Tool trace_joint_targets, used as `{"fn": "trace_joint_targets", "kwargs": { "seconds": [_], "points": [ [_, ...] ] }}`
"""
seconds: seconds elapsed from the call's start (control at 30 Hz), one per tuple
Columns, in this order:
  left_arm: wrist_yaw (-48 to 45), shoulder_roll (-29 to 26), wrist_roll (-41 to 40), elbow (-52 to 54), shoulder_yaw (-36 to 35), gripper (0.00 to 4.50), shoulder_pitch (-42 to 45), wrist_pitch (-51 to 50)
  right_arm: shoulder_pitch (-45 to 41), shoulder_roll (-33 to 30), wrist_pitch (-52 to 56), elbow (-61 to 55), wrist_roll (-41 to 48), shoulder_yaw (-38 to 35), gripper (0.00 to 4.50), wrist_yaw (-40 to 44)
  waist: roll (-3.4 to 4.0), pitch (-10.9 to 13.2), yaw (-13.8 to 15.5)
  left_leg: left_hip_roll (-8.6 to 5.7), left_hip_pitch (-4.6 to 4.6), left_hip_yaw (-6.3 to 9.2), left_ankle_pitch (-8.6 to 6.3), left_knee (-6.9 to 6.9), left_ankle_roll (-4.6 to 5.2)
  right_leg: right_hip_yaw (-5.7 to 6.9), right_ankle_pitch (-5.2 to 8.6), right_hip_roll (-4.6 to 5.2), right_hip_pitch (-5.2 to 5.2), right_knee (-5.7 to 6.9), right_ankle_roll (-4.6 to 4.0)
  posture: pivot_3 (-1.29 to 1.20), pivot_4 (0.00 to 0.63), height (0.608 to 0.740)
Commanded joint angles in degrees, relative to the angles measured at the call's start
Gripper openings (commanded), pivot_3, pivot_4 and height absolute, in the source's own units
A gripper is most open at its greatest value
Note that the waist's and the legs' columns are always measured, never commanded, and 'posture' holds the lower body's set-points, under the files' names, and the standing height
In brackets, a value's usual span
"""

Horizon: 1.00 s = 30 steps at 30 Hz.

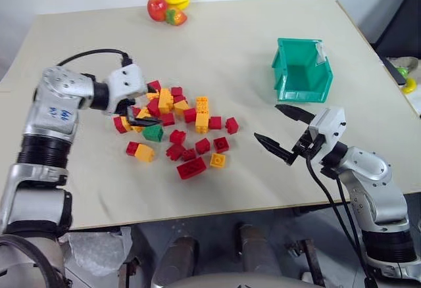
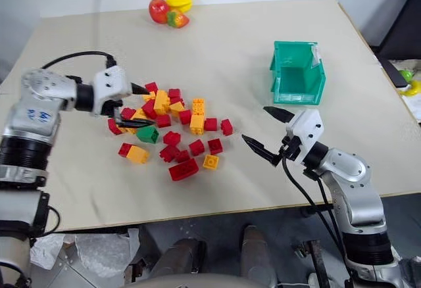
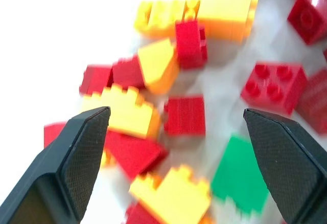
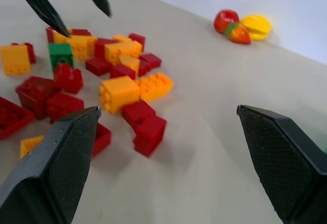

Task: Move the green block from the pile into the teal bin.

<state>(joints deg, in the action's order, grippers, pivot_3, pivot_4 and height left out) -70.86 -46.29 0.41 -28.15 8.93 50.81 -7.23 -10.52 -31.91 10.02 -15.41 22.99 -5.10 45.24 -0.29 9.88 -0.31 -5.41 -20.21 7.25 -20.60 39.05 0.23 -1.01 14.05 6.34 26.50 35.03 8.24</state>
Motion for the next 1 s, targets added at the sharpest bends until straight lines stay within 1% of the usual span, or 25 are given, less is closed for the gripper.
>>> {"fn": "trace_joint_targets", "kwargs": {
  "seconds": [0.03,0.1,0.27,0.4,0.6,0.7,0.83,0.93,0.97,1.0],
  "points": [
    [-2.3,-1.8,0.2,-4.0,-0.4,4.45,1.5,0.2,-1.1,0.0,-1.5,-0.5,0.2,-0.6,4.50,0.4,0.00,0.0,0.1,0.00,-0.01,0.01,0.00,0.02,0.00,0.01,0.00,0.00,0.00,0.01,0.00,0.00,0.150,0.740],
    [-3.7,-1.7,0.4,-5.1,0.0,4.45,1.9,0.2,-1.3,0.2,-1.6,-0.3,0.1,-0.6,4.50,0.4,-0.01,0.0,0.1,0.01,-0.01,0.01,0.00,0.04,0.00,0.01,0.00,0.00,0.00,0.02,0.00,0.00,0.150,0.740],
    [-7.7,-1.4,-0.5,-3.2,1.0,4.45,0.8,-2.5,-1.3,0.5,-1.8,-0.3,0.0,-0.4,4.50,0.1,-0.01,0.0,0.3,-0.01,-0.02,0.01,0.00,0.05,0.00,0.01,0.00,0.01,-0.01,0.02,0.00,0.00,0.150,0.740],
    [-8.5,-0.1,3.1,-7.2,4.7,4.45,0.4,0.7,0.1,0.5,-1.5,-1.7,0.1,-0.9,4.50,-0.5,-0.01,0.0,0.3,-0.01,-0.02,0.01,0.00,0.05,0.00,0.01,0.00,0.01,-0.01,0.03,0.00,0.00,0.150,0.740],
    [-9.6,0.9,4.8,-11.1,6.5,4.45,1.9,4.1,0.9,0.1,-1.1,-2.8,0.2,-1.3,4.50,-1.3,-0.01,0.0,0.2,-0.01,0.04,-0.03,0.01,0.08,-0.02,-0.02,0.00,0.01,-0.04,0.06,0.00,0.00,0.150,0.740],
    [-9.8,1.6,4.7,-12.3,6.5,3.88,2.6,5.0,1.6,-0.2,-1.0,-3.4,0.2,-1.7,4.50,-1.7,-0.01,0.0,0.1,0.00,0.09,-0.10,0.01,0.08,-0.02,-0.08,0.00,-0.02,-0.03,0.16,-0.01,0.00,0.150,0.740],
    [-11.0,1.6,4.8,-12.5,6.5,2.61,2.6,4.9,2.3,-0.4,-0.7,-4.2,0.3,-2.1,4.50,-2.2,-0.01,0.0,0.0,0.01,0.08,-0.12,0.01,0.08,-0.02,-0.11,-0.01,-0.03,-0.01,0.22,-0.01,0.00,0.150,0.740],
    [-11.7,1.6,4.7,-12.2,6.2,1.89,2.4,4.7,2.7,-0.5,-0.6,-4.4,0.3,-2.3,4.50,-2.4,-0.01,0.0,0.1,0.01,0.08,-0.13,0.01,0.08,-0.02,-0.12,-0.01,-0.03,-0.01,0.23,-0.01,0.00,0.150,0.740],
    [-11.6,1.6,4.8,-12.2,6.0,1.57,2.4,4.8,2.6,-0.5,-0.6,-4.4,0.3,-2.3,4.50,-2.5,-0.01,0.0,0.1,0.01,0.08,-0.12,0.01,0.08,-0.02,-0.12,-0.01,-0.03,-0.01,0.23,-0.01,0.00,0.150,0.740],
    [-11.7,1.7,4.6,-12.1,5.8,1.46,2.4,4.4,2.4,-0.5,-0.6,-4.3,0.2,-2.3,4.50,-2.6,-0.01,0.0,0.1,0.00,0.08,-0.13,0.01,0.09,-0.02,-0.13,-0.01,-0.02,-0.01,0.22,-0.01,0.00,0.150,0.740]
  ]
}}
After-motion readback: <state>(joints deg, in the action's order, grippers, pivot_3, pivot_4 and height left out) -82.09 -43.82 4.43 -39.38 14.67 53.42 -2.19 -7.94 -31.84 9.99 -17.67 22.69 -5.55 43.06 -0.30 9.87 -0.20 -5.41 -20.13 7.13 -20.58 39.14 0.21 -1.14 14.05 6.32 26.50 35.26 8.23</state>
